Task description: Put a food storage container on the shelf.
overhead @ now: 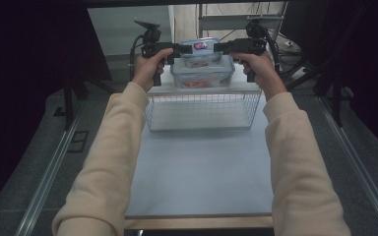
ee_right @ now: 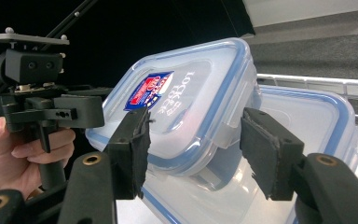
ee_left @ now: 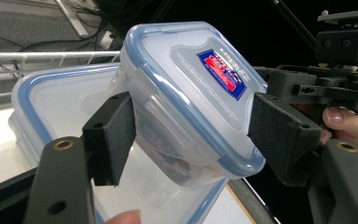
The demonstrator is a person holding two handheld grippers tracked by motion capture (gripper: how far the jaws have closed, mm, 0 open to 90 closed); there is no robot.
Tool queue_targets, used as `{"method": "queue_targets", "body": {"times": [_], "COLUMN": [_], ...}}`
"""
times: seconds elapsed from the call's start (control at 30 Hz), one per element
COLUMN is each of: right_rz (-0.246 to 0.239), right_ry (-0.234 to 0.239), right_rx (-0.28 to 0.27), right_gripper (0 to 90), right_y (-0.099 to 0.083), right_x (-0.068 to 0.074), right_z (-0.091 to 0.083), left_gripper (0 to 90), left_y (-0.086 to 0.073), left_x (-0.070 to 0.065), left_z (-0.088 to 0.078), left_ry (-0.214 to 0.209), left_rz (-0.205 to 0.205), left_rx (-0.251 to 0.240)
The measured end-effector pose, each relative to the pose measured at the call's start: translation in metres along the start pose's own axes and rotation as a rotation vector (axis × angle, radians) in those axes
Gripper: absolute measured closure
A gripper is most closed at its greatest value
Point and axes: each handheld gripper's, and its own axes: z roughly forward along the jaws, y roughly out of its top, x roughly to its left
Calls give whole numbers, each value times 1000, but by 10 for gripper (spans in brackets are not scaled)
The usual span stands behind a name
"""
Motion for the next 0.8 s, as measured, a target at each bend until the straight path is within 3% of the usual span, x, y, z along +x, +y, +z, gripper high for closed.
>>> {"method": "queue_targets", "body": {"times": [0.3, 0.47, 0.53, 0.63, 0.8], "right_rz": [-21, -12, -11, -18, -25], "right_ry": [-40, -42, -48, -52, -61], "right_rx": [-32, -48, -58, -59, -57], "right_gripper": [419, 416, 411, 410, 403], "right_y": [-3, -9, -11, -15, -22], "right_x": [0, -3, -4, -3, 0], "right_z": [-12, -23, -28, -34, -42], "left_gripper": [221, 256, 275, 406, 747], "left_y": [-1, -8, -14, -25, -37], "left_x": [-6, -13, -15, -18, -21], "left_z": [-9, -23, -28, -35, -32], "left_ry": [19, 27, 52, 77, 73], "left_rz": [41, 82, 85, 101, 124], "left_rx": [-23, -54, -62, -61, -11]}}
